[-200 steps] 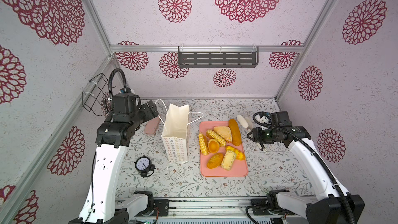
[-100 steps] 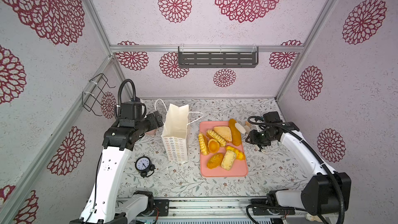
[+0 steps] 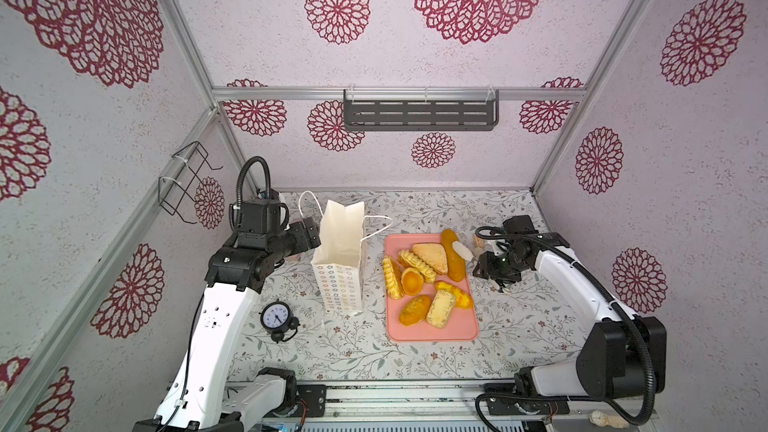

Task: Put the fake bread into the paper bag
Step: 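Lower the right gripper onto the long golden loaf and close on it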

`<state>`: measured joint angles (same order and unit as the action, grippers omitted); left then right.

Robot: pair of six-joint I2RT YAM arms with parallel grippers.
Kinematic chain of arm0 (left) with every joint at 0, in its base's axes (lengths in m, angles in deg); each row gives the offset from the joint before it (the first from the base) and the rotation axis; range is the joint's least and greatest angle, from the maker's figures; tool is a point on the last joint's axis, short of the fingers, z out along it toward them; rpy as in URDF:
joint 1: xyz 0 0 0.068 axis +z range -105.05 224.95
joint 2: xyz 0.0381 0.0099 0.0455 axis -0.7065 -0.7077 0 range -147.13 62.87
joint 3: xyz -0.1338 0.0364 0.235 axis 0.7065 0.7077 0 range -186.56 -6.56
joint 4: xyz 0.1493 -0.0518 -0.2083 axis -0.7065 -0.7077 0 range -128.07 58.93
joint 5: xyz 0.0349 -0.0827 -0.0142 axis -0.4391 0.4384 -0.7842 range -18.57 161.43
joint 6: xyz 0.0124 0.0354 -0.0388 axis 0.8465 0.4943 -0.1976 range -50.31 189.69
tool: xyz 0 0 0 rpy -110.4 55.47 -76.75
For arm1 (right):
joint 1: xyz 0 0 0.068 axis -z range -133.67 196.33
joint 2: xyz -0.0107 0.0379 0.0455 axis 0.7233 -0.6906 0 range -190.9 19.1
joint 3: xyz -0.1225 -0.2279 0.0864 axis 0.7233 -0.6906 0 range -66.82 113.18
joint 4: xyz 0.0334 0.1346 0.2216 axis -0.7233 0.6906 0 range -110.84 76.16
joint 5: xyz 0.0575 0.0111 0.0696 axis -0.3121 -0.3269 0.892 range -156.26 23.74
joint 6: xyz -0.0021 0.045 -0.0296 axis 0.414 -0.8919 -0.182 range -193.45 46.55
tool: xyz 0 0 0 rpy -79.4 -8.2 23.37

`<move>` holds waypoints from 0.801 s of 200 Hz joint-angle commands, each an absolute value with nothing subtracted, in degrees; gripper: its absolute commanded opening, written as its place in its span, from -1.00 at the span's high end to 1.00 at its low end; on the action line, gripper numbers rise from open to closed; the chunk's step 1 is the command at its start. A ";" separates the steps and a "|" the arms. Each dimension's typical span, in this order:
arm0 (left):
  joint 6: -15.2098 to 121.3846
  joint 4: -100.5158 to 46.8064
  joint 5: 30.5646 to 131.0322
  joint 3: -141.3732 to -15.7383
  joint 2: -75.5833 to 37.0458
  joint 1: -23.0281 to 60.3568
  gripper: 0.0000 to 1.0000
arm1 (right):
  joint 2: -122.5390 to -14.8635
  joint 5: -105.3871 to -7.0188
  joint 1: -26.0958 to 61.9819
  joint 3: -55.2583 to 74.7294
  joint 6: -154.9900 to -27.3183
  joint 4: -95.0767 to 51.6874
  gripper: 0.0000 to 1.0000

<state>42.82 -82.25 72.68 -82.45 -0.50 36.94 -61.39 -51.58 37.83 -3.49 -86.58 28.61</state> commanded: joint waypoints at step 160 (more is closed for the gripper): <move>42.90 -78.20 74.50 -79.50 1.70 36.44 -0.81 | -71.33 -51.17 35.17 2.79 -87.43 23.72 0.00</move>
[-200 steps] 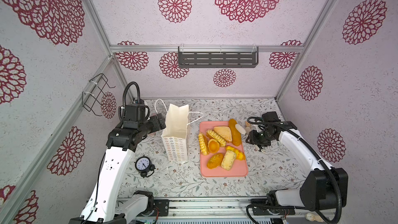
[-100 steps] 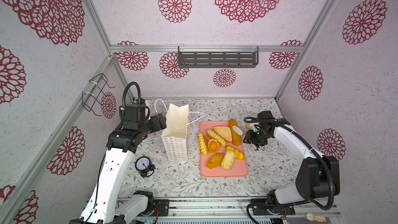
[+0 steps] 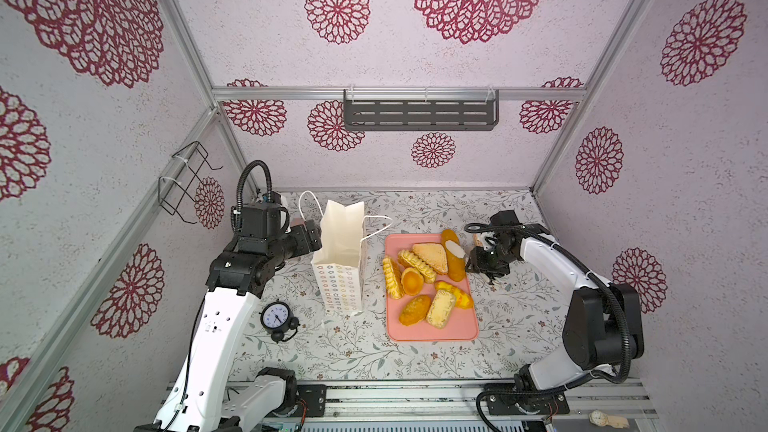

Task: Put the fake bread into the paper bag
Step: 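Lower the right gripper onto the long golden loaf and close on it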

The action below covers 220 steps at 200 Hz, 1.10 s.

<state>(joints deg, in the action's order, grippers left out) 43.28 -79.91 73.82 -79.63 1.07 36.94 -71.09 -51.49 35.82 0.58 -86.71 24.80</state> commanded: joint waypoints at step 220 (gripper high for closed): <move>41.27 -79.15 75.51 -80.56 -1.11 36.43 -0.75 | -56.54 -54.74 34.26 3.41 -91.95 26.22 0.66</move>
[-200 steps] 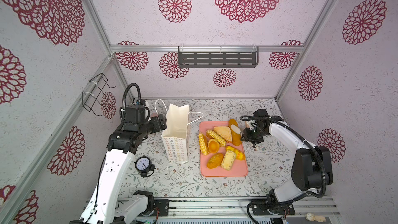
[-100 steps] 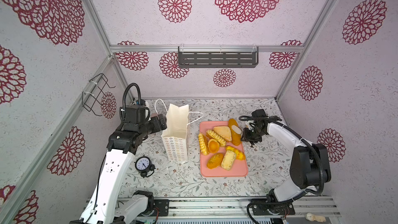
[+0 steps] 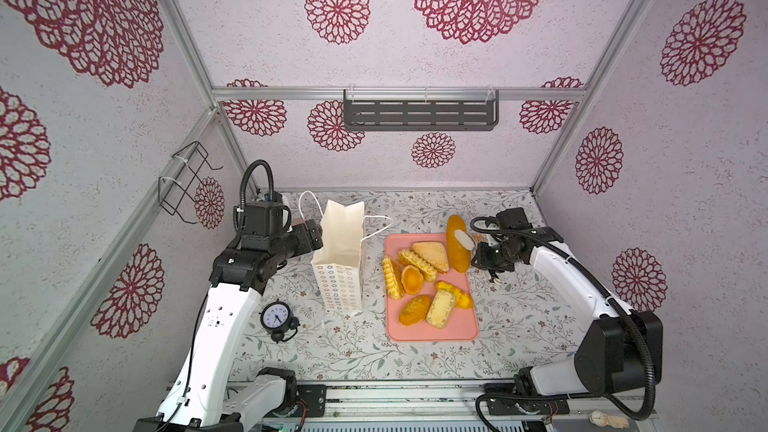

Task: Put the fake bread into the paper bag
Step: 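Lift the golden loaf and carry it toward the bag with the right gripper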

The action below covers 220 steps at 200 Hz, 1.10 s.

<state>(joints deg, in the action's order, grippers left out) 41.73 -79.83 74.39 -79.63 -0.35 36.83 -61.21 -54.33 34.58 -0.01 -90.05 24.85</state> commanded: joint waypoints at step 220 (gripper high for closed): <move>39.20 -75.50 75.56 -76.17 -0.74 35.54 0.17 | -75.42 -63.98 -8.12 47.86 -109.15 18.73 0.91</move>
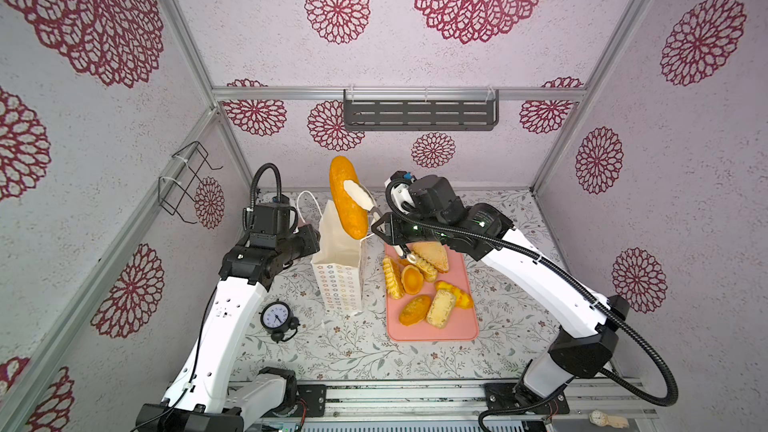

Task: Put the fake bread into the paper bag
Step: 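Lift the golden loaf and carry it toward the bag with the right gripper, then lower the loaf into the bag held by the left gripper and release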

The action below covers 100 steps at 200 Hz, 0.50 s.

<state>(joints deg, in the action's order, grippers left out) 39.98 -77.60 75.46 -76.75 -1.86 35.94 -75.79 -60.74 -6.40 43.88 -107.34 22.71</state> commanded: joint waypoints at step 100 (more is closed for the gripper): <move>38.77 -74.54 75.91 -75.11 -0.59 35.59 0.47 | -77.89 -69.32 -11.38 47.94 -107.86 25.49 0.87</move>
